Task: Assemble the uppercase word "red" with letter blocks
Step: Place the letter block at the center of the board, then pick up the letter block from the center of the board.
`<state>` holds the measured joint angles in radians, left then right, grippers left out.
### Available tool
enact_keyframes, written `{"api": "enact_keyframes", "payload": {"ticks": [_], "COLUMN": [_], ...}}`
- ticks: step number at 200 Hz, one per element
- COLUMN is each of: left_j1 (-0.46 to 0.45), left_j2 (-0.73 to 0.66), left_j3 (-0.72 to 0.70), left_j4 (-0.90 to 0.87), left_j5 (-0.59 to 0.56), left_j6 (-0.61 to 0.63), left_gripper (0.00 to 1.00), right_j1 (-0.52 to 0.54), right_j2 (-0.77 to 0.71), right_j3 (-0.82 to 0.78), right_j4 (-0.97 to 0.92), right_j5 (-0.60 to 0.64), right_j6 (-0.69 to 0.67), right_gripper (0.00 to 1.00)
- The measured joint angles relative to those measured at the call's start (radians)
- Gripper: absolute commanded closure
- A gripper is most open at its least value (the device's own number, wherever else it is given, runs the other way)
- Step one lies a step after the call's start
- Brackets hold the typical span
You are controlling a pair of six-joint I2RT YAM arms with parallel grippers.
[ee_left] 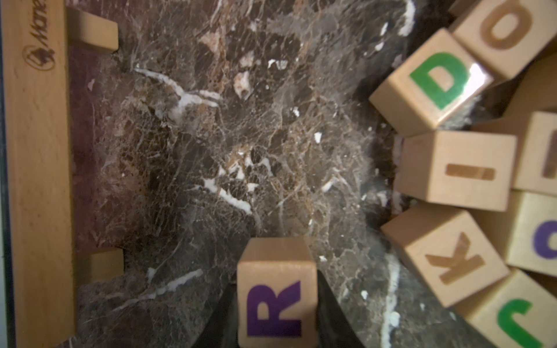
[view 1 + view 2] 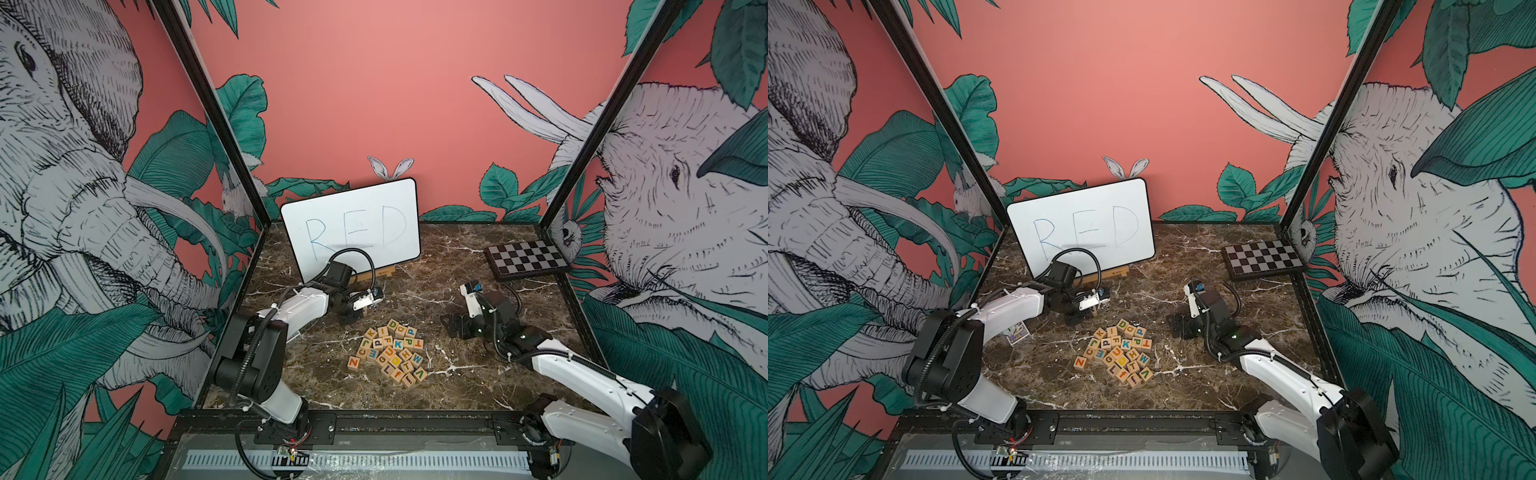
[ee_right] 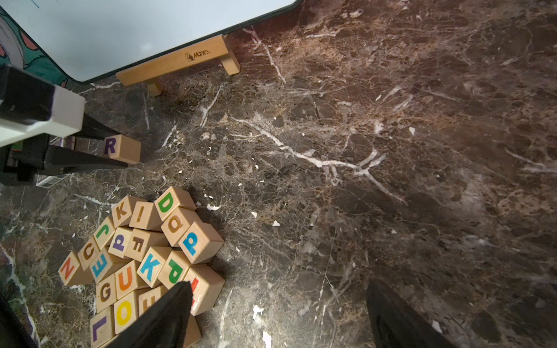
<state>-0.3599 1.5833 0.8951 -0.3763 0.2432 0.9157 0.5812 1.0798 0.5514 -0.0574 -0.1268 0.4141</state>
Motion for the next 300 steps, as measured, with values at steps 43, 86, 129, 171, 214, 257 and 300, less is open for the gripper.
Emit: {"api": "enact_keyframes", "payload": {"ticks": [43,86,129,171,214,257,300], "left_j1": [0.001,0.001,0.001,0.001,0.001,-0.005,-0.017], "left_j2": [0.085,0.114,0.119,0.115,0.025,-0.285,-0.511], "left_j3": [0.017,0.054,0.056,0.056,0.056,0.026,0.015], "left_j4": [0.013,0.004,-0.015,-0.019,-0.037,-0.045,-0.083], "left_j5": [-0.018,-0.025,-0.023,-0.018,-0.015,0.026,-0.019], "left_j6": [0.04,0.078,0.103,0.107,0.047,-0.153,-0.568], "left_gripper": [0.9,0.81,0.55,0.4,0.36,0.3,0.43], "right_j1": [0.0,0.0,0.0,0.0,0.0,0.0,0.0], "right_j2": [0.0,0.013,0.024,0.024,0.024,0.017,0.011], "right_j3": [-0.026,-0.029,-0.029,-0.029,-0.029,-0.046,-0.051], "right_j4": [0.043,0.057,0.069,0.072,0.074,0.075,0.075], "right_j5": [-0.005,-0.011,-0.012,-0.016,-0.019,-0.009,0.019], "right_j6": [-0.003,-0.003,-0.003,-0.005,-0.019,-0.023,-0.022], "right_gripper": [0.11,0.11,0.11,0.11,0.11,0.11,0.1]}}
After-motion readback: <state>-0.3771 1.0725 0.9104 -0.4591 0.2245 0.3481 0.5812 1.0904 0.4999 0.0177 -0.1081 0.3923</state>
